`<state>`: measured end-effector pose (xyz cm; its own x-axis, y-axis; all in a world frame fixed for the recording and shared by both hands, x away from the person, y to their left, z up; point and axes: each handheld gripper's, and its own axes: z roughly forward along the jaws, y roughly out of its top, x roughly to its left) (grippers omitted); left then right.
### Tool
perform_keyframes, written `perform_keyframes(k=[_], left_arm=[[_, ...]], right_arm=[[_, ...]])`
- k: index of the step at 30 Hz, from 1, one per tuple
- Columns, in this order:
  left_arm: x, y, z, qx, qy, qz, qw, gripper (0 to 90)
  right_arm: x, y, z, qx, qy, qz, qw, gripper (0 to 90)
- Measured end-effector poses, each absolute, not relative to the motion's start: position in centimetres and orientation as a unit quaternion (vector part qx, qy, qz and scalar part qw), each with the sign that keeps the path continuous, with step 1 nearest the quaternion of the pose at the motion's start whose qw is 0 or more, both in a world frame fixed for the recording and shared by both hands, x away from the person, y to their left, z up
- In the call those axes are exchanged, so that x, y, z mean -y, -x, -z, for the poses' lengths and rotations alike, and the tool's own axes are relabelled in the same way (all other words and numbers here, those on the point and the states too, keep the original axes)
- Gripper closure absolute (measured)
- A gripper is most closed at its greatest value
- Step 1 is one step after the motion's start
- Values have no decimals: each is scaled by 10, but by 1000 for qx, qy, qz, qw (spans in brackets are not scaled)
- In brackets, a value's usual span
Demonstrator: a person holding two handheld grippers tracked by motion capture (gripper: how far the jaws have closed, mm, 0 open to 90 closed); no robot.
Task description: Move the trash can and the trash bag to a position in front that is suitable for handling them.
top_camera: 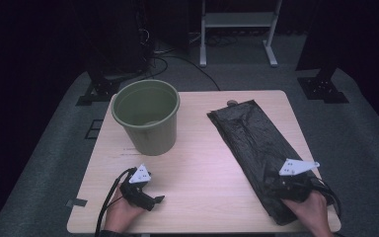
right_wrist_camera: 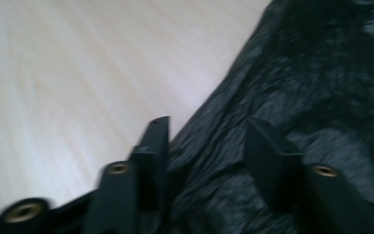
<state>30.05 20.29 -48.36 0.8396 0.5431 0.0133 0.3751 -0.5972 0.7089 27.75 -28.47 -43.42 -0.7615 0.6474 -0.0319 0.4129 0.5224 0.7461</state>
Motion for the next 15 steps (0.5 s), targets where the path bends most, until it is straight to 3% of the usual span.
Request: perform_keyframes(k=[8,15], left_arm=[[-203,-300,484,-259,-886,-115,366,0],[-203,-300,484,-259,-886,-115,366,0]], right_arm=[[281,-326,439,-840,-350,-374,177,136],[280,-349,464,-842,-362,-353,186,123]])
